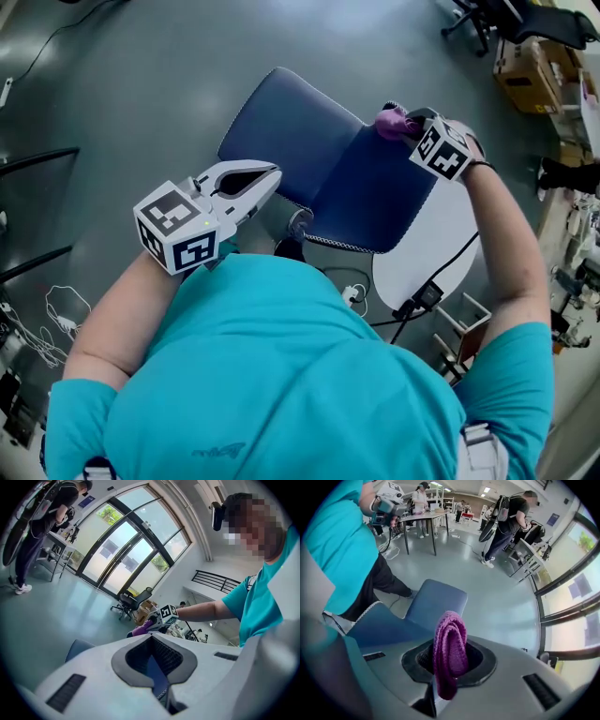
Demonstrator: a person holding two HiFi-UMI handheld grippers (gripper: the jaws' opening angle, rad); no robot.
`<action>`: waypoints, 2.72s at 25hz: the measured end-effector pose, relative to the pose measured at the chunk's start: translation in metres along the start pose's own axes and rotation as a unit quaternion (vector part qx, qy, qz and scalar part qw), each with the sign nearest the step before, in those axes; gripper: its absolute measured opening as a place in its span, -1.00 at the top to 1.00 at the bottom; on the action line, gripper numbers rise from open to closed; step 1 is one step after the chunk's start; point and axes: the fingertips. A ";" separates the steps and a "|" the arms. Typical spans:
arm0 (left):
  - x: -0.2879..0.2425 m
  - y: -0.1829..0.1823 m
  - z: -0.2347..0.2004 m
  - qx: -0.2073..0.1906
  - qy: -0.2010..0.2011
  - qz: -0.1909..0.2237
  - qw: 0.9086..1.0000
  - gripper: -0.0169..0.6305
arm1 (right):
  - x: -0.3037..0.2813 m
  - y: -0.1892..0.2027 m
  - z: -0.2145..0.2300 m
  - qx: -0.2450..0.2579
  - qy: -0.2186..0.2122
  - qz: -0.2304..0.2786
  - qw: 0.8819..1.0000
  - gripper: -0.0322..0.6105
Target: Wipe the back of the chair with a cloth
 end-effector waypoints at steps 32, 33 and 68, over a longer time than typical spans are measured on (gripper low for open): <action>-0.003 0.013 -0.063 0.053 -0.021 -0.010 0.998 0.97 | -0.152 0.055 0.023 0.152 -0.036 -0.178 0.972 0.72; -0.003 0.013 -0.062 0.052 -0.020 -0.011 0.998 0.97 | -0.153 0.056 0.019 0.151 -0.039 -0.182 0.971 0.72; 0.005 0.024 -0.045 0.052 -0.010 -0.001 0.999 0.97 | -0.152 0.054 -0.084 0.137 -0.130 -0.206 0.960 0.72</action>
Point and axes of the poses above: the fingertips, and each gripper's own axes: x backward along the fingers, z to its right, y out of its underside, and after that the axes turned 2 degrees about x, right-handed
